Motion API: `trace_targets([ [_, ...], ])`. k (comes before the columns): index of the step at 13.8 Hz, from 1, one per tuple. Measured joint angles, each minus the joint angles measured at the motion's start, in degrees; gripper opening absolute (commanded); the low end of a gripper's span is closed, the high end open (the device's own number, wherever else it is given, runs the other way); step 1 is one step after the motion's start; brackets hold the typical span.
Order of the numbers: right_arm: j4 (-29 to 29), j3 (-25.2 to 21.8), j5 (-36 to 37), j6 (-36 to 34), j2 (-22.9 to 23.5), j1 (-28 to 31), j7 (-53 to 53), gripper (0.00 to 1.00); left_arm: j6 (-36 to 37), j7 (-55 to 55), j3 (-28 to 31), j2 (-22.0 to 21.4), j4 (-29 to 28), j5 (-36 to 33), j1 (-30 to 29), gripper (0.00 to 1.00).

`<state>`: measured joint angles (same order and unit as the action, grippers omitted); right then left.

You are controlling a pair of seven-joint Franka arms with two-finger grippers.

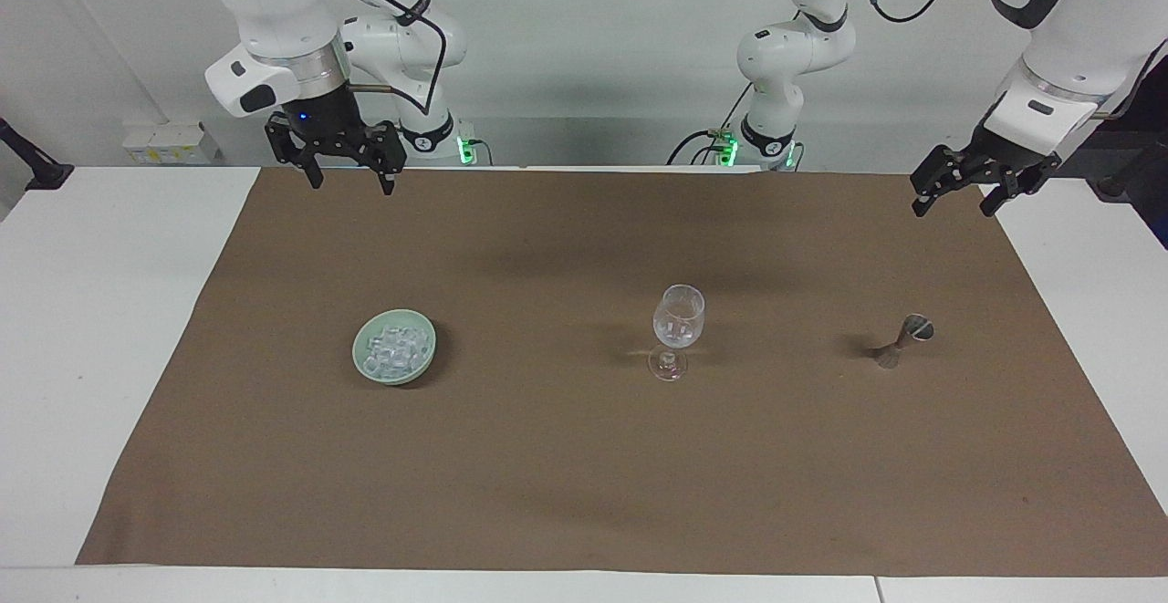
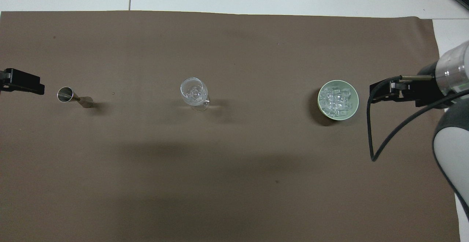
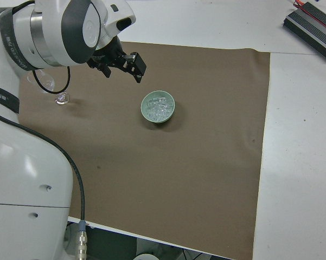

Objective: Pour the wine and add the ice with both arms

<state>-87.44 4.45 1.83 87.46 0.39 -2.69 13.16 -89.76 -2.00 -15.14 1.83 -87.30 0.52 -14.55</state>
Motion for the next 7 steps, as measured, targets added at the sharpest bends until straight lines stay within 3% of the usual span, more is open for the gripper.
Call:
trace_targets([
  [7, -0.3, -0.5, -0.3, 1.8, 0.0, 0.0, 0.0, 1.00, 0.0, 0.0, 0.0, 0.0, 0.0, 0.0, 0.0, 1.00],
])
